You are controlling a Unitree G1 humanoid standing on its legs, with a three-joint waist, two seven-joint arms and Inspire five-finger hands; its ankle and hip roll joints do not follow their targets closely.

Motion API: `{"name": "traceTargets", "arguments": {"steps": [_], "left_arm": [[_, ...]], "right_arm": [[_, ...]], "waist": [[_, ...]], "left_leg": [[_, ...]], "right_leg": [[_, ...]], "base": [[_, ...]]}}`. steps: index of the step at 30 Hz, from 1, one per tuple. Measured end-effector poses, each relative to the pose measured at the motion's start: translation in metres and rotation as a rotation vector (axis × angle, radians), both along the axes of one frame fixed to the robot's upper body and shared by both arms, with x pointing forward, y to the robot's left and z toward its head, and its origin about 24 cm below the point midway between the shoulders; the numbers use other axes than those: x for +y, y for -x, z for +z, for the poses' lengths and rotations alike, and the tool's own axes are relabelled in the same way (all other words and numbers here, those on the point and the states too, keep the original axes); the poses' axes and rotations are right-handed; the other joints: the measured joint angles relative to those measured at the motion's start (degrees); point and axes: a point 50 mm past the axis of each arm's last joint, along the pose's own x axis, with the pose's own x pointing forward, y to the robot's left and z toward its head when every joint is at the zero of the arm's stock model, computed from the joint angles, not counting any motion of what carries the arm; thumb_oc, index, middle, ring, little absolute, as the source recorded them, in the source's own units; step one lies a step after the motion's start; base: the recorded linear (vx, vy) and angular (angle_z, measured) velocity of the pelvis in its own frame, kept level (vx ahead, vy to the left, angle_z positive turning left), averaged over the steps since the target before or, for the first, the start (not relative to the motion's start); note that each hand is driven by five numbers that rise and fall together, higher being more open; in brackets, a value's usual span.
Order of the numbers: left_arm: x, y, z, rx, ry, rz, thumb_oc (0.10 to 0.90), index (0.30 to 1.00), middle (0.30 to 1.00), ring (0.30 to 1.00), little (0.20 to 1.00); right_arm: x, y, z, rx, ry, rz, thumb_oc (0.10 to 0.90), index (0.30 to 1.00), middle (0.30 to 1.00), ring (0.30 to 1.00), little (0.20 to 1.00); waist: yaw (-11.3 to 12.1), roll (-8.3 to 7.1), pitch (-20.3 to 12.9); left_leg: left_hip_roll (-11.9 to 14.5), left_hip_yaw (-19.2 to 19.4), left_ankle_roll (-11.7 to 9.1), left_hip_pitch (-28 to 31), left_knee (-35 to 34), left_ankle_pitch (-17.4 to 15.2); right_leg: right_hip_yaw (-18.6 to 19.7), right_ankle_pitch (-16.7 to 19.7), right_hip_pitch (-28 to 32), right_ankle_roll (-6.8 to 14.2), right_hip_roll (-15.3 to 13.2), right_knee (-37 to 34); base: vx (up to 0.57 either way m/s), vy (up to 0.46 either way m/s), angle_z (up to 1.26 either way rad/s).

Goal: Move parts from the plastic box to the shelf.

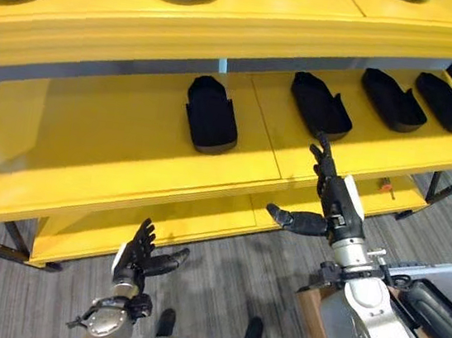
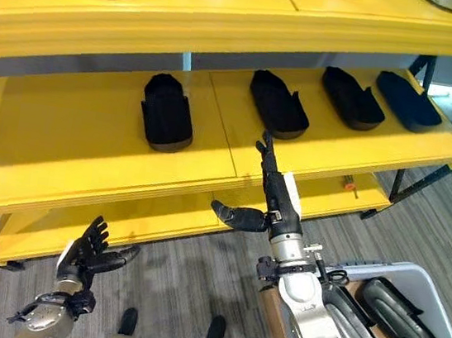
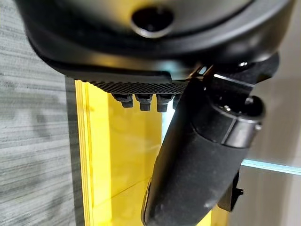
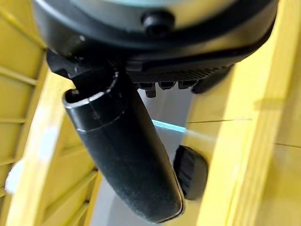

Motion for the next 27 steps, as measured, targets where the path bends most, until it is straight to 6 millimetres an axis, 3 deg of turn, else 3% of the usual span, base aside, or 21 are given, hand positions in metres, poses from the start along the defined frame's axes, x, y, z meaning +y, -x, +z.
{"name": "traceTargets", "arguments": {"steps": [2, 7, 11, 18, 21, 22, 23, 24, 25, 26, 27], "left_arm": [[0.004, -0.001, 0.0, 0.003, -0.009, 0.01, 0.9, 1.0, 1.0, 1.0, 1.0], [0.012, -0.003, 0.005, -0.018, -0.043, 0.012, 0.9, 1.0, 1.0, 1.0, 1.0], [0.007, -0.002, 0.001, 0.003, -0.054, -0.041, 0.9, 1.0, 1.0, 1.0, 1.0], [0.0, -0.01, 0.004, -0.018, -0.049, -0.098, 0.9, 1.0, 1.0, 1.0, 1.0], [-0.002, -0.015, 0.005, -0.019, -0.063, -0.125, 0.9, 1.0, 1.0, 1.0, 1.0], [-0.004, -0.019, 0.005, -0.02, -0.065, -0.14, 0.9, 1.0, 1.0, 1.0, 1.0], [-0.005, -0.018, 0.003, -0.014, -0.063, -0.139, 0.9, 1.0, 1.0, 1.0, 1.0], [-0.007, -0.021, 0.003, -0.013, -0.062, -0.15, 0.9, 1.0, 1.0, 1.0, 1.0], [-0.007, -0.02, 0.003, -0.015, -0.061, -0.149, 0.9, 1.0, 1.0, 1.0, 1.0], [-0.01, -0.008, -0.004, 0.003, -0.025, -0.089, 0.9, 1.0, 1.0, 1.0, 1.0], [-0.015, -0.004, -0.009, 0.025, -0.011, -0.094, 0.9, 1.0, 1.0, 1.0, 1.0]], "right_arm": [[-0.001, 0.004, -0.008, 0.033, -0.009, -0.007, 0.9, 1.0, 1.0, 1.0, 1.0], [-0.001, 0.014, -0.025, 0.097, -0.047, -0.019, 0.9, 1.0, 1.0, 1.0, 1.0], [-0.001, 0.016, -0.03, 0.12, -0.048, -0.015, 0.9, 1.0, 1.0, 1.0, 1.0], [-0.019, 0.027, -0.042, 0.165, -0.045, -0.087, 0.9, 1.0, 1.0, 1.0, 1.0], [-0.021, 0.026, -0.042, 0.169, -0.034, -0.096, 0.9, 1.0, 1.0, 1.0, 1.0], [-0.019, 0.027, -0.043, 0.172, -0.041, -0.1, 0.9, 1.0, 1.0, 1.0, 1.0], [-0.018, 0.025, -0.042, 0.165, -0.026, -0.102, 0.9, 1.0, 1.0, 1.0, 1.0], [-0.017, 0.025, -0.043, 0.167, -0.018, -0.099, 0.9, 1.0, 1.0, 1.0, 1.0], [-0.013, 0.023, -0.043, 0.165, -0.011, -0.092, 0.9, 1.0, 1.0, 1.0, 1.0], [0.0, 0.013, -0.041, 0.164, 0.009, -0.054, 0.9, 1.0, 1.0, 1.0, 1.0], [0.002, 0.014, -0.039, 0.147, 0.026, -0.04, 0.9, 1.0, 1.0, 1.0, 1.0]], "waist": [[-1.1, 0.03, 0.32], [-1.97, -0.66, -0.22], [-3.78, 0.81, -0.69], [-8.26, 0.83, -0.72], [-9.04, 0.78, -0.72], [-10.57, 0.35, -0.71], [-10.41, 0.7, -0.62], [-9.93, 1.1, -0.75], [-9.34, 1.81, -0.39], [-4.92, 5.7, -0.06], [-4.7, 7.78, 0.24]], "left_leg": [[-0.07, 3.88, 0.57, 0.65, -1.05, 1.19], [0.52, 8.54, 2.03, 3.6, -2.66, 1.64], [0.3, 12.66, 2.74, 5.51, -2.98, 1.46], [-1.31, 20.3, 4.83, 8.06, -3.69, 0.46], [-2.46, 25.74, 6.07, 7.5, -3.65, 0.46], [-4.21, 27.09, 7.33, 7.24, -2.87, -0.39], [-3.48, 28.25, 7.67, 5.09, -1.21, -0.21], [-3.01, 30.77, 8.12, 5.32, -2.15, 0.48], [-1.37, 33.85, 7.88, 5.02, -2.01, 1.13], [3.96, 41.11, 7.31, 6.59, -4.11, 1.44], [6.46, 42.52, 7.48, 7.22, -4.75, 1.22]], "right_leg": [[0.65, -0.56, 1.17, 2.86, 0.07, -0.05], [1.08, -3.22, 2.49, 3.21, -0.77, 1.55], [3.5, -0.94, 2.47, 3.58, -1.17, 1.68], [10.27, 0.42, 0.93, 4.68, -1.8, 2.82], [11.6, 3.56, -2.16, 5.26, -2.35, 2.9], [11.27, 3.76, -2.69, 5.78, -2.86, 2.72], [12.12, 5.06, -4.55, 6.44, -3.08, 3.79], [9.62, 3.71, -5.98, 8.49, -2.87, 3.92], [-1.78, 0.1, -6.83, 3.98, -4.18, 5.3], [-30.39, -5.67, -7.07, -2.03, -6.86, 12.6], [-31.5, -6.73, -4.63, 0.26, -8.98, 15.08]], "base": [[0.06, 0.14, -0.45], [-0.01, 0.167, -0.13], [-0.04, 0.277, -0.42], [-0.06, 0.219, -0.57], [-0.1, 0.127, -0.88], [-0.24, 0.157, -0.85], [-0.18, 0.077, -0.9], [-0.14, 0.106, -0.96], [-0.02, 0.043, -2.34], [0.01, 0.02, -2.32], [-0.01, -0.041, -2.29]]}}
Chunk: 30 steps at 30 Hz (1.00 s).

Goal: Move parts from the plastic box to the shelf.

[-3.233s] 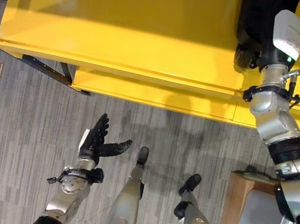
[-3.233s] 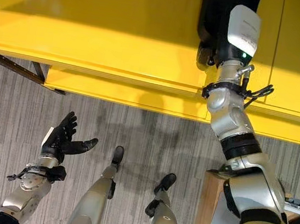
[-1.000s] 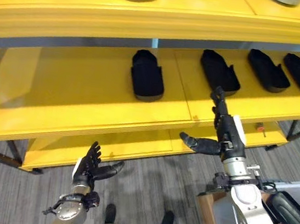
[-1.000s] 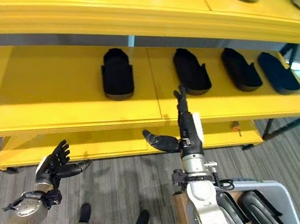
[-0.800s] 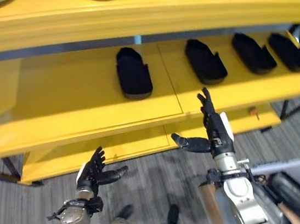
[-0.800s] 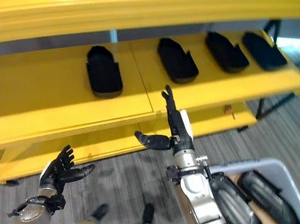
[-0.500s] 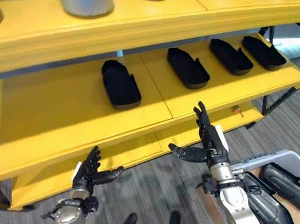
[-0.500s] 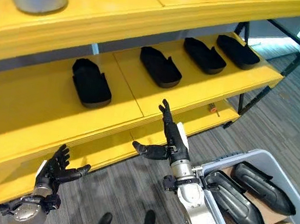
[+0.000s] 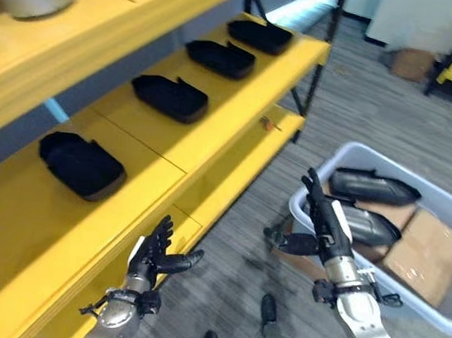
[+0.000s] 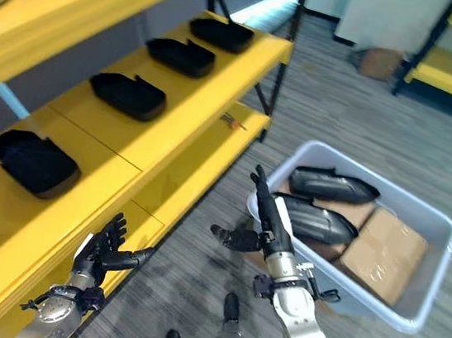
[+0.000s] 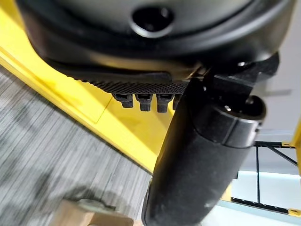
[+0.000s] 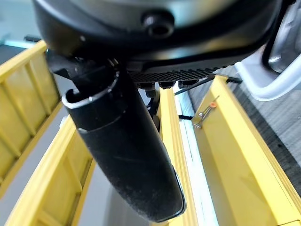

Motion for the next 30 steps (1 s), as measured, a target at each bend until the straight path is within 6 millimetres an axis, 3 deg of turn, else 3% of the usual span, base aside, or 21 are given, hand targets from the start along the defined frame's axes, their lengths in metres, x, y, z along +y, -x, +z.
{"name": "traceTargets", "arguments": {"steps": [1, 2, 3, 4, 5, 6, 7, 11, 13, 16, 19, 20, 21, 22, 23, 24, 25, 27, 29, 30], "left_arm": [[0.0, 0.004, -0.002, 0.013, 0.002, -0.001, 0.9, 1.0, 1.0, 1.0, 1.0], [0.007, 0.007, -0.003, 0.02, -0.016, 0.009, 0.9, 1.0, 1.0, 1.0, 1.0], [0.014, 0.005, 0.001, 0.013, -0.046, 0.003, 0.9, 1.0, 1.0, 1.0, 1.0], [0.025, 0.003, 0.006, 0.0, -0.078, 0.012, 0.9, 1.0, 1.0, 1.0, 1.0], [0.024, 0.005, 0.001, 0.017, -0.056, 0.047, 0.9, 1.0, 1.0, 1.0, 1.0], [0.018, 0.011, -0.002, 0.026, -0.021, 0.06, 0.9, 1.0, 1.0, 1.0, 1.0], [0.011, 0.01, -0.003, 0.02, 0.009, 0.064, 0.9, 1.0, 1.0, 1.0, 1.0], [-0.004, 0.001, -0.001, 0.004, 0.033, 0.013, 0.9, 1.0, 1.0, 1.0, 1.0], [-0.003, -0.001, 0.001, -0.004, 0.032, 0.004, 0.9, 1.0, 1.0, 1.0, 1.0], [0.0, 0.0, 0.003, -0.013, 0.026, 0.004, 0.9, 1.0, 1.0, 1.0, 1.0], [0.006, 0.002, 0.003, -0.01, 0.017, 0.025, 0.9, 1.0, 1.0, 1.0, 1.0], [0.013, 0.006, 0.003, -0.002, 0.004, 0.045, 0.9, 1.0, 1.0, 1.0, 1.0], [0.018, 0.007, 0.003, -0.001, -0.005, 0.057, 0.9, 1.0, 1.0, 1.0, 1.0], [0.023, 0.012, 0.002, 0.015, -0.024, 0.062, 0.9, 1.0, 1.0, 1.0, 1.0], [0.026, 0.011, 0.004, 0.007, -0.036, 0.056, 0.9, 1.0, 1.0, 1.0, 1.0], [0.027, 0.007, 0.007, -0.007, -0.047, 0.052, 0.9, 1.0, 1.0, 1.0, 1.0], [0.028, 0.008, 0.006, 0.005, -0.057, 0.037, 0.9, 1.0, 1.0, 1.0, 1.0], [0.022, 0.008, 0.004, 0.014, -0.049, 0.009, 0.9, 1.0, 1.0, 1.0, 1.0], [0.013, 0.012, -0.006, 0.055, -0.037, -0.021, 0.9, 1.0, 1.0, 1.0, 1.0], [0.012, 0.011, -0.007, 0.065, -0.037, -0.025, 0.9, 1.0, 1.0, 1.0, 1.0]], "right_arm": [[0.002, 0.0, 0.0, 0.0, 0.005, 0.005, 0.9, 1.0, 1.0, 1.0, 1.0], [0.007, -0.002, 0.003, -0.016, 0.012, 0.027, 0.9, 1.0, 1.0, 1.0, 1.0], [0.009, -0.003, 0.004, -0.02, 0.01, 0.037, 0.9, 1.0, 1.0, 1.0, 1.0], [0.011, -0.002, 0.003, -0.012, 0.004, 0.041, 0.9, 1.0, 1.0, 1.0, 1.0], [0.008, -0.004, 0.001, 0.001, 0.027, 0.041, 0.9, 1.0, 1.0, 1.0, 1.0], [-0.002, -0.004, -0.001, 0.01, 0.061, 0.015, 0.9, 1.0, 1.0, 1.0, 1.0], [-0.014, -0.005, 0.002, 0.006, 0.1, -0.01, 0.9, 1.0, 1.0, 1.0, 1.0], [-0.036, -0.006, 0.01, -0.021, 0.123, -0.083, 0.9, 1.0, 1.0, 1.0, 1.0], [-0.036, -0.003, 0.007, -0.013, 0.113, -0.094, 0.9, 1.0, 1.0, 1.0, 1.0], [-0.03, -0.003, 0.005, -0.008, 0.097, -0.073, 0.9, 1.0, 1.0, 1.0, 1.0], [-0.023, -0.002, 0.002, 0.0, 0.09, -0.049, 0.9, 1.0, 1.0, 1.0, 1.0], [-0.017, -0.002, 0.003, -0.009, 0.082, -0.024, 0.9, 1.0, 1.0, 1.0, 1.0], [-0.013, -0.003, 0.004, -0.012, 0.081, -0.006, 0.9, 1.0, 1.0, 1.0, 1.0], [-0.011, -0.002, 0.004, -0.015, 0.075, 0.003, 0.9, 1.0, 1.0, 1.0, 1.0], [-0.012, -0.003, 0.006, -0.025, 0.068, 0.002, 0.9, 1.0, 1.0, 1.0, 1.0], [-0.013, -0.003, 0.007, -0.032, 0.062, 0.0, 0.9, 1.0, 1.0, 1.0, 1.0], [-0.014, -0.002, 0.009, -0.038, 0.056, -0.003, 0.9, 1.0, 1.0, 1.0, 1.0], [-0.015, -0.003, 0.013, -0.055, 0.06, -0.007, 0.9, 1.0, 1.0, 1.0, 1.0], [-0.016, -0.002, 0.013, -0.068, 0.019, -0.036, 0.9, 1.0, 1.0, 1.0, 1.0], [-0.016, -0.001, 0.012, -0.064, 0.017, -0.036, 0.9, 1.0, 1.0, 1.0, 1.0]], "waist": [[0.11, 0.3, -0.02], [1.62, -1.41, -0.05], [1.21, -3.58, -0.09], [1.2, -6.62, -0.09], [2.04, -4.75, 0.13], [1.07, -2.74, -0.49], [0.95, -2.46, -0.67], [-0.8, -3.17, -0.66], [-0.86, -3.26, -0.71], [-0.33, -2.89, -0.72], [0.0, -3.18, -0.75], [2.03, -3.78, -0.57], [3.27, -4.18, -0.61], [4.55, -4.92, -0.54], [5.02, -5.99, -0.22], [5.34, -7.43, 0.53], [5.52, -9.32, 1.25], [5.77, -9.58, 2.16], [5.78, -7.4, 4.11], [5.85, -7.39, 5.0]], "left_leg": [[1.18, 0.97, -0.7, 0.89, -1.07, 0.49], [1.73, 3.79, -2.24, 1.58, -2.04, 1.43], [1.62, 4.34, -4.78, 1.55, -2.56, 3.05], [1.21, 5.07, -7.43, 2.16, -3.26, 3.59], [3.24, 5.48, -8.3, 3.18, -4.03, 4.45], [7.26, 3.68, -8.69, 3.94, -5.07, 5.36], [9.36, 2.31, -9.16, 3.56, -4.47, 5.77], [12.08, 0.51, -9.41, 0.44, -2.56, 6.8], [12.6, -0.68, -9.47, -0.68, -1.92, 6.8], [13.88, -0.68, -9.52, -0.71, -3.05, 6.84], [15.96, -1.92, -10.2, -2.71, 0.74, 6.35], [17.58, -2.84, -10.14, -4.0, 4.7, 6.39], [18.4, -4.53, -9.87, -5.51, 8.41, 6.63], [18.6, -9.6, -9.67, -9.15, 14.6, 8.88], [18.03, -13.81, -10.45, -13.78, 20.25, 12.63], [16.57, -17.09, -11.53, -16.44, 23.65, 13.29], [13.23, -18.42, -12.0, -19.35, 19.29, 7.52], [9.99, -18.38, -11.37, -18.79, 6.8, 7.08], [11.62, -13.91, -11.16, -20.0, -6.7, 7.51], [11.46, -14.72, -11.43, -20.37, -6.45, 7.59]], "right_leg": [[0.43, -0.47, 3.41, 2.74, -3.18, 0.59], [2.42, -0.68, 6.0, 4.53, -8.5, 0.06], [5.33, 0.68, 8.5, 6.55, -10.17, -3.83], [5.86, 3.53, 10.24, 7.97, -9.9, -5.85], [5.07, 4.63, 10.52, 8.91, -7.34, -6.91], [3.43, 5.63, 12.85, 6.93, -1.63, -11.91], [3.5, 5.45, 13.15, 6.7, 0.76, -13.08], [2.25, 4.41, 12.31, 5.26, 3.25, -13.02], [1.32, 3.91, 12.37, 5.07, 3.56, -12.9], [1.13, 3.48, 12.31, 4.48, 5.23, -12.92], [2.71, 0.54, 11.07, 3.26, 6.92, -10.11], [4.05, -1.22, 9.69, 1.89, 7.79, -7.56], [4.79, -2.25, 9.06, 1.28, 8.3, -6.1], [5.03, -3.27, 9.08, -0.04, 9.02, -5.71], [5.3, -3.77, 8.26, -1.09, 9.16, -5.21], [5.43, -3.43, 8.62, -2.01, 8.24, -6.0], [4.93, -3.27, 8.71, -2.01, 7.48, -7.86], [4.48, -2.69, 8.34, -2.74, 8.02, -9.66], [4.52, -2.24, 8.67, -3.01, 10.68, -10.78], [6.52, -1.6, 8.62, -2.13, 11.22, -11.21]], "base": [[0.02, -0.117, -1.26], [0.14, -0.188, -1.02], [0.17, -0.249, -0.86], [0.21, -0.277, -0.48], [0.17, -0.443, -0.66], [0.17, -0.412, -0.69], [0.21, -0.456, -0.47], [0.16, -0.288, 0.12], [0.19, -0.263, 0.25], [0.13, -0.296, 0.12], [0.1, -0.245, 0.04], [0.02, -0.203, -0.38], [-0.01, -0.129, -0.44], [0.02, -0.05, -0.15], [0.09, 0.051, 0.04], [0.1, 0.05, 0.26], [0.12, 0.077, 0.29], [0.2, 0.178, 0.12], [0.26, 0.315, -0.23], [0.28, 0.381, -0.67]]}}
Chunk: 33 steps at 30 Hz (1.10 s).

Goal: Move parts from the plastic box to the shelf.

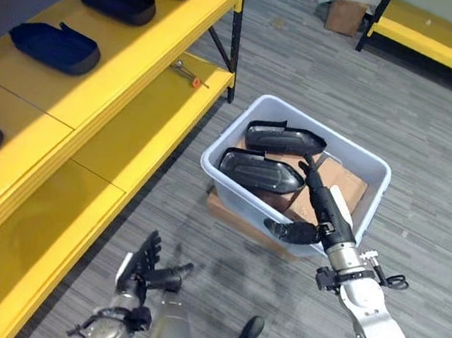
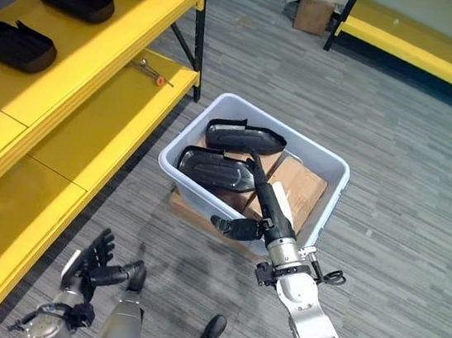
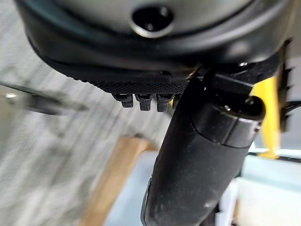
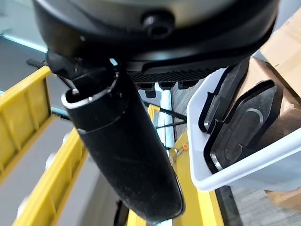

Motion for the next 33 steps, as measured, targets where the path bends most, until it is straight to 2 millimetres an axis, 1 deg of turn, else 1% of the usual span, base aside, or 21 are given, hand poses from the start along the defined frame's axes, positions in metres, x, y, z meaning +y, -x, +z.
{"name": "traceTargets", "arguments": {"steps": [1, 2, 3, 4, 5, 6, 7, 8, 9, 11, 12, 14, 16, 19, 21, 23, 25, 28, 30, 32, 33], "left_arm": [[0.001, 0.004, -0.004, 0.02, 0.0, 0.009, 0.9, 1.0, 1.0, 1.0, 1.0], [0.002, 0.008, -0.007, 0.038, 0.001, 0.014, 0.9, 1.0, 1.0, 1.0, 1.0], [0.003, 0.012, -0.01, 0.057, 0.001, 0.02, 0.9, 1.0, 1.0, 1.0, 1.0], [0.003, 0.012, -0.01, 0.058, 0.002, 0.02, 0.9, 1.0, 1.0, 1.0, 1.0], [0.006, 0.007, -0.006, 0.04, -0.007, 0.022, 0.9, 1.0, 1.0, 1.0, 1.0], [0.01, -0.001, 0.0, 0.013, -0.019, 0.025, 0.9, 1.0, 1.0, 1.0, 1.0], [0.018, -0.009, 0.008, -0.02, -0.043, 0.031, 0.9, 1.0, 1.0, 1.0, 1.0], [0.025, -0.015, 0.015, -0.049, -0.067, 0.035, 0.9, 1.0, 1.0, 1.0, 1.0], [0.031, -0.019, 0.024, -0.085, -0.086, 0.042, 0.9, 1.0, 1.0, 1.0, 1.0], [0.039, -0.027, 0.043, -0.171, -0.118, 0.042, 0.9, 1.0, 1.0, 1.0, 1.0], [0.042, -0.031, 0.05, -0.201, -0.131, 0.045, 0.9, 1.0, 1.0, 1.0, 1.0], [0.045, -0.037, 0.06, -0.238, -0.157, 0.036, 0.9, 1.0, 1.0, 1.0, 1.0], [0.045, -0.039, 0.062, -0.249, -0.158, 0.033, 0.9, 1.0, 1.0, 1.0, 1.0], [0.032, -0.038, 0.054, -0.217, -0.144, -0.005, 0.9, 1.0, 1.0, 1.0, 1.0], [0.024, -0.037, 0.05, -0.201, -0.133, -0.038, 0.9, 1.0, 1.0, 1.0, 1.0], [0.017, -0.038, 0.049, -0.203, -0.119, -0.055, 0.9, 1.0, 1.0, 1.0, 1.0], [0.015, -0.038, 0.047, -0.195, -0.116, -0.061, 0.9, 1.0, 1.0, 1.0, 1.0], [0.015, -0.042, 0.051, -0.21, -0.118, -0.056, 0.9, 1.0, 1.0, 1.0, 1.0], [0.015, -0.043, 0.052, -0.217, -0.119, -0.054, 0.9, 1.0, 1.0, 1.0, 1.0], [0.014, -0.046, 0.054, -0.226, -0.121, -0.047, 0.9, 1.0, 1.0, 1.0, 1.0], [0.014, -0.047, 0.055, -0.227, -0.121, -0.047, 0.9, 1.0, 1.0, 1.0, 1.0]], "right_arm": [[0.001, 0.001, -0.002, 0.014, -0.001, 0.009, 0.9, 1.0, 1.0, 1.0, 1.0], [0.001, 0.001, -0.003, 0.021, 0.003, 0.014, 0.9, 1.0, 1.0, 1.0, 1.0], [0.0, 0.001, -0.002, 0.019, 0.005, 0.008, 0.9, 1.0, 1.0, 1.0, 1.0], [-0.004, 0.001, 0.0, 0.01, 0.006, -0.007, 0.9, 1.0, 1.0, 1.0, 1.0], [-0.008, 0.003, 0.003, -0.005, -0.009, -0.028, 0.9, 1.0, 1.0, 1.0, 1.0], [-0.01, 0.005, 0.005, -0.012, -0.013, -0.035, 0.9, 1.0, 1.0, 1.0, 1.0], [-0.008, 0.005, 0.007, -0.019, -0.02, -0.029, 0.9, 1.0, 1.0, 1.0, 1.0], [-0.005, 0.004, 0.008, -0.023, -0.026, -0.017, 0.9, 1.0, 1.0, 1.0, 1.0], [-0.001, 0.005, 0.009, -0.031, -0.031, -0.005, 0.9, 1.0, 1.0, 1.0, 1.0], [0.005, 0.004, 0.017, -0.062, -0.04, 0.022, 0.9, 1.0, 1.0, 1.0, 1.0], [0.008, 0.002, 0.02, -0.073, -0.039, 0.031, 0.9, 1.0, 1.0, 1.0, 1.0], [0.009, -0.002, 0.026, -0.098, -0.034, 0.038, 0.9, 1.0, 1.0, 1.0, 1.0], [0.012, -0.006, 0.035, -0.137, -0.024, 0.047, 0.9, 1.0, 1.0, 1.0, 1.0], [0.014, -0.014, 0.053, -0.209, -0.02, 0.036, 0.9, 1.0, 1.0, 1.0, 1.0], [0.013, -0.018, 0.062, -0.248, -0.012, 0.022, 0.9, 1.0, 1.0, 1.0, 1.0], [0.012, -0.021, 0.07, -0.289, -0.002, -0.003, 0.9, 1.0, 1.0, 1.0, 1.0], [0.014, -0.024, 0.079, -0.326, 0.004, -0.006, 0.9, 1.0, 1.0, 1.0, 1.0], [0.019, -0.028, 0.095, -0.385, -0.004, 0.001, 0.9, 1.0, 1.0, 1.0, 1.0], [0.022, -0.031, 0.101, -0.404, -0.008, -0.003, 0.9, 1.0, 1.0, 1.0, 1.0], [0.025, -0.037, 0.108, -0.418, -0.003, -0.005, 0.9, 1.0, 1.0, 1.0, 1.0], [0.024, -0.039, 0.107, -0.412, -0.002, -0.013, 0.9, 1.0, 1.0, 1.0, 1.0]], "waist": [[0.96, -0.34, 0.31], [1.47, -0.21, 0.26], [1.07, 0.49, 0.21], [-0.5, 1.89, 0.14], [-1.63, 1.78, 0.21], [-1.88, 0.75, 0.11], [-1.71, -0.87, 0.05], [-1.54, -1.85, -0.04], [-1.49, -2.32, -0.07], [-1.06, -2.52, 0.0], [-0.64, -2.52, 0.0], [0.03, -2.9, 0.19], [0.16, -3.03, 0.23], [-0.1, -4.35, 1.2], [-0.28, -5.19, 1.86], [-0.27, -5.56, 3.09], [-0.14, -5.41, 3.46], [0.13, -4.58, 5.48], [0.23, -4.1, 6.39], [0.56, -3.62, 7.44], [0.82, -3.6, 7.48]], "left_leg": [[-0.22, -2.5, 0.01, 1.14, -0.21, 0.17], [-0.39, -2.54, 0.46, 2.54, 0.25, 0.0], [-0.9, -2.1, 0.42, 4.16, 1.51, 0.09], [-1.66, -0.73, 0.81, 6.33, 2.79, -0.24], [-2.82, -0.02, 0.93, 6.73, 2.71, 3.58], [-4.33, 1.84, 1.96, 7.17, 2.67, 5.02], [-6.35, 3.95, 3.61, 7.71, 2.62, 4.43], [-7.85, 5.43, 4.29, 8.27, 2.66, 4.03], [-9.15, 6.45, 5.07, 8.57, 2.77, 3.52], [-10.81, 7.52, 6.03, 8.42, 2.81, 2.85], [-11.22, 7.65, 6.09, 8.22, 2.81, 2.8], [-11.82, 7.8, 6.45, 7.83, 2.82, 2.38], [-11.75, 7.63, 6.4, 6.94, 2.81, 2.37], [-11.34, 7.5, 5.9, 4.69, 3.83, 2.25], [-10.38, 7.54, 5.39, 2.95, 4.96, 1.9], [-9.64, 7.3, 5.06, 2.02, 5.6, 1.86], [-9.21, 7.3, 4.79, 1.01, 5.62, 2.08], [-8.88, 7.18, 4.58, 0.59, 5.67, 2.27], [-8.79, 6.56, 4.55, 0.31, 5.8, 2.29], [-8.74, 6.41, 4.51, 0.04, 5.83, 2.31], [-8.76, 6.41, 4.51, 0.0, 5.81, 2.31]], "right_leg": [[2.51, 0.1, -0.25, 0.16, -0.02, -0.28], [3.53, 0.52, 0.1, 0.13, -0.01, -0.81], [4.14, 1.61, 1.3, 1.21, -0.04, -2.0], [4.35, 1.99, 2.54, 2.34, -0.01, -2.9], [4.55, 1.93, 2.77, 3.34, -1.35, -2.62], [5.27, 2.26, 2.28, 4.17, -3.3, -2.08], [6.72, 2.31, 1.67, 4.53, -5.73, -1.62], [7.47, 2.67, 1.55, 4.89, -7.31, -1.5], [7.37, 3.19, 1.58, 4.96, -8.55, -1.54], [7.27, 3.8, 1.24, 5.13, -10.33, -1.92], [7.26, 4.37, 1.34, 5.56, -10.79, -2.58], [7.22, 4.98, 1.23, 7.28, -11.04, -3.22], [7.19, 4.94, 0.87, 7.52, -10.83, -3.93], [7.19, 3.96, -0.78, 8.86, -10.37, -3.93], [7.25, 4.01, -2.13, 8.78, -9.51, -3.93], [7.24, 4.03, -2.63, 8.61, -8.88, -3.94], [7.21, 4.15, -3.75, 8.42, -8.47, -3.94], [7.21, 4.33, -4.15, 8.19, -8.08, -3.94], [7.15, 4.31, -4.21, 8.15, -7.94, -3.94], [7.05, 4.27, -4.39, 8.08, -7.83, -3.93], [7.01, 4.26, -4.43, 8.06, -7.84, -3.93]], "base": [[0.15, 0.206, -1.04], [0.23, 0.324, -1.22], [0.19, 0.295, -0.96], [0.19, 0.317, -0.66], [0.16, 0.266, -0.42], [0.14, 0.247, -0.38], [0.1, 0.208, -0.44], [0.07, 0.192, -0.37], [0.04, 0.121, -0.25], [0.05, 0.117, -0.11], [0.05, 0.131, -0.04], [0.02, 0.063, 0.01], [0.01, 0.049, 0.06], [0.0, 0.006, -0.01], [0.0, 0.007, -0.08], [0.0, 0.0, 0.0], [-0.03, -0.012, -0.06], [-0.01, -0.013, 0.0], [-0.02, -0.015, 0.06], [-0.01, -0.005, 0.04], [0.0, 0.0, 0.0]]}}
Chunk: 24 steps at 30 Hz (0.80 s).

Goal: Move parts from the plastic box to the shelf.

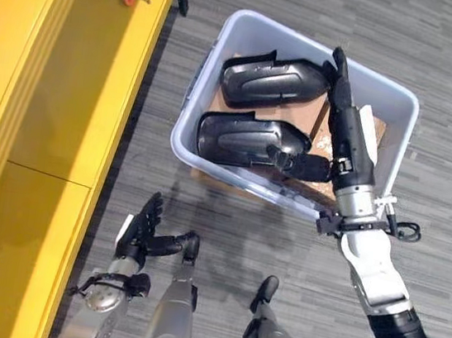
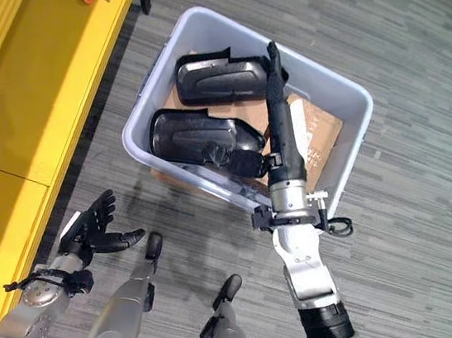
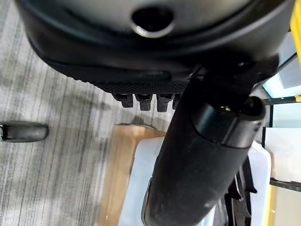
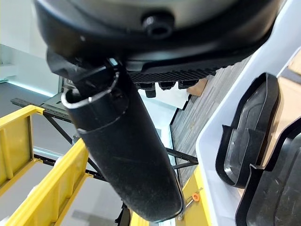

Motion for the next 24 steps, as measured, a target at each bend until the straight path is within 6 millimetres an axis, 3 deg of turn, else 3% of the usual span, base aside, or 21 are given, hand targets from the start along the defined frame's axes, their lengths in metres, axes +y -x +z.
{"name": "traceTargets", "arguments": {"steps": [2, 7, 9, 24], "left_arm": [[0.0, -0.003, 0.002, -0.009, -0.002, 0.002, 0.9, 1.0, 1.0, 1.0, 1.0], [-0.008, -0.013, 0.015, -0.064, 0.002, -0.031, 0.9, 1.0, 1.0, 1.0, 1.0], [-0.008, -0.013, 0.014, -0.061, 0.002, -0.033, 0.9, 1.0, 1.0, 1.0, 1.0], [-0.013, -0.018, 0.018, -0.073, 0.02, -0.043, 0.9, 1.0, 1.0, 1.0, 1.0]], "right_arm": [[0.002, -0.008, -0.001, 0.013, -0.009, -0.026, 0.9, 1.0, 1.0, 1.0, 1.0], [0.005, -0.033, 0.016, 0.011, 0.01, -0.086, 0.9, 1.0, 1.0, 1.0, 1.0], [0.005, -0.036, 0.019, 0.007, -0.003, -0.102, 0.9, 1.0, 1.0, 1.0, 1.0], [-0.001, -0.058, 0.038, -0.002, 0.008, -0.2, 0.9, 1.0, 1.0, 1.0, 1.0]], "waist": [[0.5, 0.12, 0.09], [1.54, 1.27, 2.24], [2.53, 1.31, 2.6], [3.9, 1.31, 2.95]], "left_leg": [[-0.03, 0.0, 0.01, -0.25, 0.03, -0.01], [0.07, -0.69, -0.02, -2.0, 0.88, 0.01], [-0.03, -0.83, -0.02, -2.26, 0.89, 0.01], [-0.12, -3.05, -0.22, -6.02, 2.03, 0.27]], "right_leg": [[-0.31, -0.03, -0.21, -0.04, -0.02, 0.0], [-1.25, 0.05, -1.06, -0.12, 0.16, 0.01], [-1.35, 0.04, -1.2, -0.12, 0.1, 0.01], [-3.23, 0.09, -2.99, -0.21, 0.28, 0.01]], "base": [[0.0, 0.0, 0.0], [-0.01, -0.008, 0.07], [-0.02, -0.012, 0.05], [-0.01, -0.003, 0.06]]}}
